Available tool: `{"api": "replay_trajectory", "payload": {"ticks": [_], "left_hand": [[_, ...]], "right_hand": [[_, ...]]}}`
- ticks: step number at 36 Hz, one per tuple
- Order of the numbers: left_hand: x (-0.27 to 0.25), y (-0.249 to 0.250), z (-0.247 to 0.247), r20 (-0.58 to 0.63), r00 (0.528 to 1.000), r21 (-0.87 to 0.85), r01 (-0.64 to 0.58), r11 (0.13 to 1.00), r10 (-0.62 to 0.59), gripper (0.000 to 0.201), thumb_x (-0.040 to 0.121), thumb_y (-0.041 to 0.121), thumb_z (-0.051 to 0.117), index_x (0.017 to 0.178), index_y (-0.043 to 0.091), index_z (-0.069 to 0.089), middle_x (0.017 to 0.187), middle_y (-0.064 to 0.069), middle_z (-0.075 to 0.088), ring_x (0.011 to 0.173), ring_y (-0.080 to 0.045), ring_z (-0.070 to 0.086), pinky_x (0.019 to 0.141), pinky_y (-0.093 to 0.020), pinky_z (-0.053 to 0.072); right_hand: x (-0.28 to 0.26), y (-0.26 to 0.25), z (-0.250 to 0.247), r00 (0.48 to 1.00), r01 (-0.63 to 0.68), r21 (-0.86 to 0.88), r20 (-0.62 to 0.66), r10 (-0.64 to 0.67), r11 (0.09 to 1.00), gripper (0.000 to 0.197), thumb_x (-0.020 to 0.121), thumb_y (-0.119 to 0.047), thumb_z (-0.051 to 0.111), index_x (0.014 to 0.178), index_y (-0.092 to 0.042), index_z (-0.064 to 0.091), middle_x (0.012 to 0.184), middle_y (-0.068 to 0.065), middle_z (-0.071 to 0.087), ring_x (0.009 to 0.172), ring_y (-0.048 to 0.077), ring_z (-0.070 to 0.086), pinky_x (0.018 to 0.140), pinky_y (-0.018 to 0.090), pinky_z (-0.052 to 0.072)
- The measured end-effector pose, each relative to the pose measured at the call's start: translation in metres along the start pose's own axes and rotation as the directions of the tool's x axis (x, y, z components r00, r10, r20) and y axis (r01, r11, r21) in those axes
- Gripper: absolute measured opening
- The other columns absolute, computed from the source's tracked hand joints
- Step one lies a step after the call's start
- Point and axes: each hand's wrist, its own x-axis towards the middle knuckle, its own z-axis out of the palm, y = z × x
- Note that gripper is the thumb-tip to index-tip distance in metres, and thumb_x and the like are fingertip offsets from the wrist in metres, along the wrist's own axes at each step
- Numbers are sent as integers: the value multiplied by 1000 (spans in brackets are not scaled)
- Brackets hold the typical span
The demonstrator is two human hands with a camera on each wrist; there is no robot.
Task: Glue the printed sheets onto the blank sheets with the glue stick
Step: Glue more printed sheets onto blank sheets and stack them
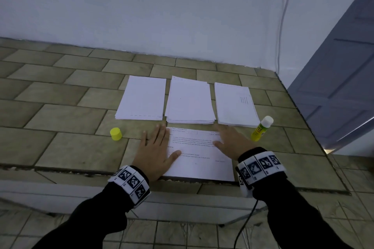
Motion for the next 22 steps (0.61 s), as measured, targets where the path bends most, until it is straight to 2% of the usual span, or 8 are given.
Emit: {"api": "replay_trajectory", "payload": {"ticks": [2, 5, 9, 13, 16, 20, 22], "left_hand": [[0, 0, -1, -5, 1000, -5, -2, 1000, 2, 120, 62, 80, -36, 155, 9, -7, 163, -6, -12, 150, -20, -15, 121, -50, -6], [0, 1, -2, -9, 1000, -21, -7, 1000, 7, 121, 62, 81, -35, 155, 8, -7, 163, -6, -13, 149, -19, -16, 121, -49, -7], [-2, 0, -2, -4, 1000, -22, -13, 1000, 13, 120, 62, 82, -34, 154, 9, -9, 162, -6, -15, 149, -18, -17, 120, -49, -9], [-3, 0, -2, -13, 999, -9, -30, 999, 30, 118, 65, 83, -31, 155, 11, -8, 161, -5, -18, 149, -20, -16, 120, -51, -6], [-3, -2, -2, -45, 998, -57, -51, 997, 49, 113, 71, 84, -22, 156, 12, -3, 161, -6, -17, 150, -20, -13, 120, -53, -2], [-3, -3, -4, -55, 997, -57, -52, 997, 49, 113, 71, 85, -22, 157, 14, -1, 162, -5, -19, 150, -20, -11, 120, -54, -1], [-3, -2, -5, -51, 998, -64, -48, 997, 45, 115, 69, 85, -23, 157, 15, 1, 162, -4, -20, 150, -19, -11, 120, -54, -1]], "right_hand": [[5, 0, 2, 1000, -22, -58, -1, 22, 998, 55, 98, -28, 46, 146, -11, 28, 143, 10, 40, 130, 28, 40, 103, 43, 39], [11, 0, 0, 998, -35, -169, -55, 26, 985, 40, 98, -26, 42, 135, -9, 41, 129, 10, 46, 118, 27, 48, 94, 39, 44], [21, 2, -2, 997, -30, -186, -73, 16, 982, 27, 102, -19, 38, 121, -4, 48, 123, 13, 46, 113, 26, 48, 89, 34, 44], [20, 7, -18, 997, -18, -61, -72, 14, 998, 19, 101, -13, 39, 112, -6, 53, 114, 14, 57, 103, 27, 56, 82, 32, 44], [16, 15, -42, 986, -34, 109, -160, 51, 993, 15, 97, -11, 42, 97, -11, 57, 100, 10, 63, 87, 23, 59, 74, 32, 48], [20, 22, -75, 944, -13, 244, -317, 93, 970, 13, 94, -8, 49, 95, -7, 62, 92, 4, 61, 81, 17, 55, 68, 21, 40], [27, 24, -84, 913, -23, 342, -375, 159, 940, 9, 93, -8, 52, 94, -9, 60, 89, 4, 62, 75, 16, 56, 57, 13, 38]]}}
